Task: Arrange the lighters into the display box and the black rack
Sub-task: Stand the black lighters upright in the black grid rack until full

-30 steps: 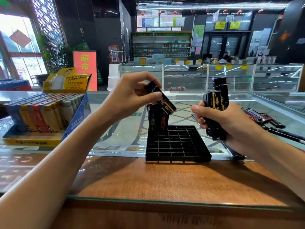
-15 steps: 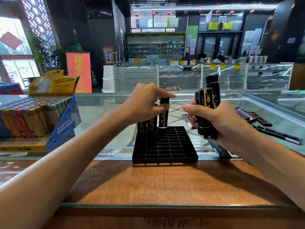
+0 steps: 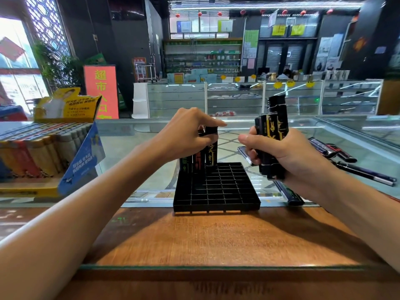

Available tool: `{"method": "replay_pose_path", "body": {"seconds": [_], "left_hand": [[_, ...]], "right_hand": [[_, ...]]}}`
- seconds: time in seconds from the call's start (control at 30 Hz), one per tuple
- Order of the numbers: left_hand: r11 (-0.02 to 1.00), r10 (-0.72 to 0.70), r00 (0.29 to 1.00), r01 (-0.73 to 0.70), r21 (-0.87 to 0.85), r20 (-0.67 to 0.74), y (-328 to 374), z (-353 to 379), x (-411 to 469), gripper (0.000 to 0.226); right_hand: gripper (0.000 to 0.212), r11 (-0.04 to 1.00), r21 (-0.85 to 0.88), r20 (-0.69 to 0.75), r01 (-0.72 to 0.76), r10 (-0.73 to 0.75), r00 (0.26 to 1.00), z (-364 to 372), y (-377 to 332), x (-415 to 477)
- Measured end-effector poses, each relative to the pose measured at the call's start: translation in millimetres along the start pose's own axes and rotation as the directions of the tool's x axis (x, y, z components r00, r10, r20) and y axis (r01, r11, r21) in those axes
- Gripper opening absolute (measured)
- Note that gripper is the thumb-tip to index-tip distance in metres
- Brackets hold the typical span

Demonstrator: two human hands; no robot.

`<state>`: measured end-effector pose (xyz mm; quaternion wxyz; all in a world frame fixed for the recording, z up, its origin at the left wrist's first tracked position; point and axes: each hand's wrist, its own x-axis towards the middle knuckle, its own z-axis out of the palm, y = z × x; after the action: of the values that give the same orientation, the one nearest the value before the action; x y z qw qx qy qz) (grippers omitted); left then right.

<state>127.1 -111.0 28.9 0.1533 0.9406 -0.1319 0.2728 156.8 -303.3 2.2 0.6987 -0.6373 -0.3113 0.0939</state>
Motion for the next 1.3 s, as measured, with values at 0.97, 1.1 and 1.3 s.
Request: {"method": "replay_pose_path", "body": {"seconds": [0.97, 1.1, 1.3], "left_hand": [[0.856, 0.104, 0.990, -0.137, -0.499, -0.092, 33, -10, -20, 0.034], [0.779, 0.071, 0.996, -0.093, -0.621, -0.060, 28, -9, -20, 0.025], [0.605, -0.108, 0.994, 0.057, -0.794, -0.011, 11, -19, -18, 0.019]], "right_hand": [[0.017, 0.975, -0.186, 0.219, 0.119, -0.077, 0.973, 14, 6, -2], [0.021, 0.974, -0.206, 0.229, 0.094, -0.046, 0.972, 15, 5, -3], [0.037, 0.997, -0.058, 0.278, 0.051, -0.033, 0.960, 7, 0, -4]]}}
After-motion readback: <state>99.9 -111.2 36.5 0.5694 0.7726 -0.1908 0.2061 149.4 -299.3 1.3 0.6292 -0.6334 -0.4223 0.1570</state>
